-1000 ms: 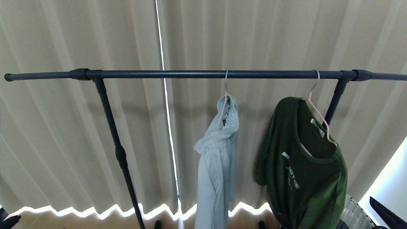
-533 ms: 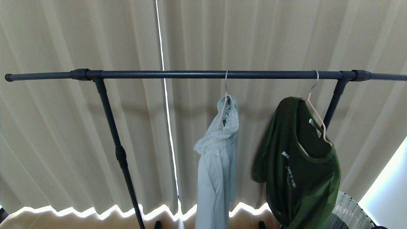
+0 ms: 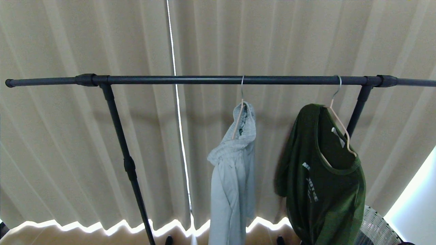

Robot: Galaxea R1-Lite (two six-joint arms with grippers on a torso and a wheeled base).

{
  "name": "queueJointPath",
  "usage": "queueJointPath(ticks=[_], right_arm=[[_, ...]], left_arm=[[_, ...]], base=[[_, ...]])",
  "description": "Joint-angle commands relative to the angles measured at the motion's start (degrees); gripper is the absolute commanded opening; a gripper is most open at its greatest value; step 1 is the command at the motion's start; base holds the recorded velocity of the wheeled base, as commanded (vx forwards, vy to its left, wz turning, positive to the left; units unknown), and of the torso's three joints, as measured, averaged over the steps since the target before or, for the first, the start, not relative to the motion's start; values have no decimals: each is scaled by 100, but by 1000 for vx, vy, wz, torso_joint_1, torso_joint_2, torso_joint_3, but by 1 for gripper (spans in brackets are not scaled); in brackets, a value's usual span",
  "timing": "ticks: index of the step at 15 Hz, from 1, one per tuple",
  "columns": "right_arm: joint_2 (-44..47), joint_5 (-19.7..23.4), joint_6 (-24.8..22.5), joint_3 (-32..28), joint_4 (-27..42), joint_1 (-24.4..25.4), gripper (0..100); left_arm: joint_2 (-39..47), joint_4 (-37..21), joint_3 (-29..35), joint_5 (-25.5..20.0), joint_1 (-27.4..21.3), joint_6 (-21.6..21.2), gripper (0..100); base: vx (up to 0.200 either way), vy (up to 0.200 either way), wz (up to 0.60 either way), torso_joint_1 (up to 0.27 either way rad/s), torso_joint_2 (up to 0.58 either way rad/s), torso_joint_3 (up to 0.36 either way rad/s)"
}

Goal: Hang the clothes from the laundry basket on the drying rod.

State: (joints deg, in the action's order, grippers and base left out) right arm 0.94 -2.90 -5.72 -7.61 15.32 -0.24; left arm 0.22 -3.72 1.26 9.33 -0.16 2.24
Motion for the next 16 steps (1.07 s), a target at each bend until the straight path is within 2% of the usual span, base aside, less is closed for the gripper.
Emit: queueJointPath(ticks=[1,4,7,8,9,16], right_arm=[[-94,26,9,418,-662,16,100],[-94,44,97,559,-996,16,100],[-94,53,123,576,-1023,16,100],[-94,62,290,567,-1023,16,100],[-94,88,343,567,-1031,16,100],[-94,106,334,576,-1031,16,100]], left_arm=[[-22,11,-11,122,-2,-22,100],[-22,20,-11,157,-2,22,100],[-22,29,-11,140,-2,31,100],[-22,29,-3,-27,-2,233,100],[-22,29,-3,-89,-2,242,100],[-22,29,-3,-80,-2,250,100]], base=[[0,0,0,0,0,0],[0,0,0,0,0,0],[0,0,0,0,0,0],[0,0,0,0,0,0],[0,0,0,0,0,0],[0,0,0,0,0,0]])
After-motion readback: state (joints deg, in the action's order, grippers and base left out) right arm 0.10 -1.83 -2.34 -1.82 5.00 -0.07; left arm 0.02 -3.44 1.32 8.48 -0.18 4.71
